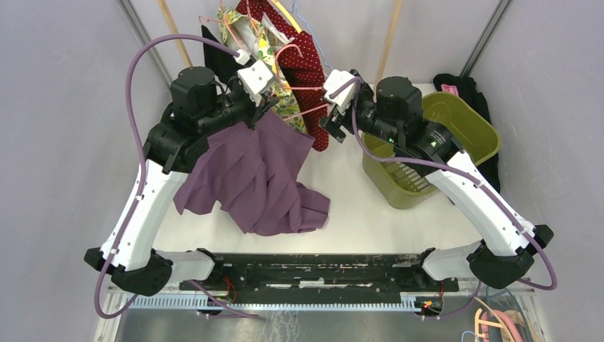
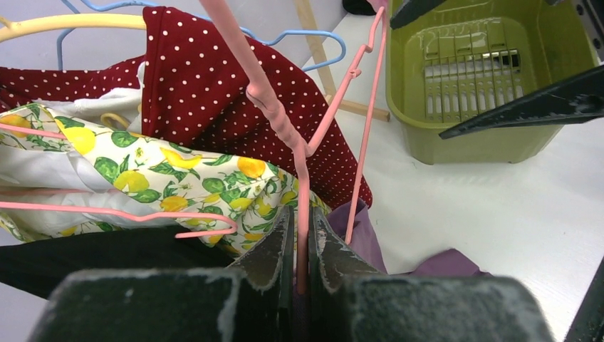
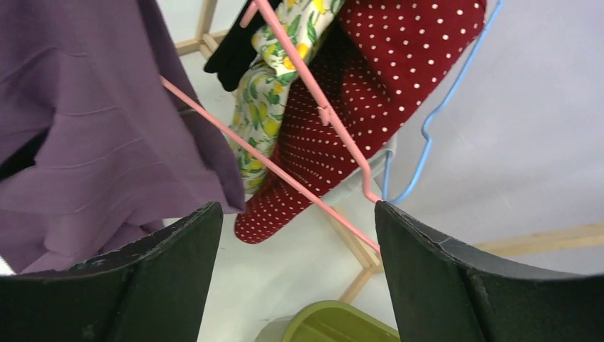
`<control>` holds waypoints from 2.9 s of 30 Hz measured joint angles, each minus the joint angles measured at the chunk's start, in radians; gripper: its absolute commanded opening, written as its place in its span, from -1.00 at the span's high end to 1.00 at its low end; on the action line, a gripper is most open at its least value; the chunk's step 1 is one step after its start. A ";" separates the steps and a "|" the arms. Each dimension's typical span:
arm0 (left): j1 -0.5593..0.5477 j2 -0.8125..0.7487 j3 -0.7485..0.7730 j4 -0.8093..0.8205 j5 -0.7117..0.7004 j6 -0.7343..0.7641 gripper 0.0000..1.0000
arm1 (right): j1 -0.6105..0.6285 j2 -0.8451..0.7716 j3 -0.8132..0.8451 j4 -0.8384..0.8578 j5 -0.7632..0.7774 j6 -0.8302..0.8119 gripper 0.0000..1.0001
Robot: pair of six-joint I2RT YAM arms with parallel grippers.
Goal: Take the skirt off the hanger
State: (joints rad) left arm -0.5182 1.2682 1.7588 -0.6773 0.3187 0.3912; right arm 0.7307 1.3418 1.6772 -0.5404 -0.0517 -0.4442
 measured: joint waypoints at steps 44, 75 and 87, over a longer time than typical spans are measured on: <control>-0.023 -0.021 0.036 0.019 -0.011 -0.043 0.94 | 0.066 0.245 -0.148 0.505 -0.313 0.370 -0.22; -0.034 -0.033 0.035 0.019 -0.038 -0.043 0.94 | 0.155 0.067 -0.149 0.200 -0.343 0.388 0.99; -0.040 0.031 0.004 0.271 -0.055 -0.135 0.94 | 0.182 0.140 -0.018 0.165 -0.317 0.414 0.99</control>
State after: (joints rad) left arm -0.5583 1.2987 1.7630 -0.4065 0.2634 0.2565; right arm 0.9127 1.4822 1.6596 -0.3752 -0.3683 -0.0307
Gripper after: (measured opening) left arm 0.123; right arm 0.023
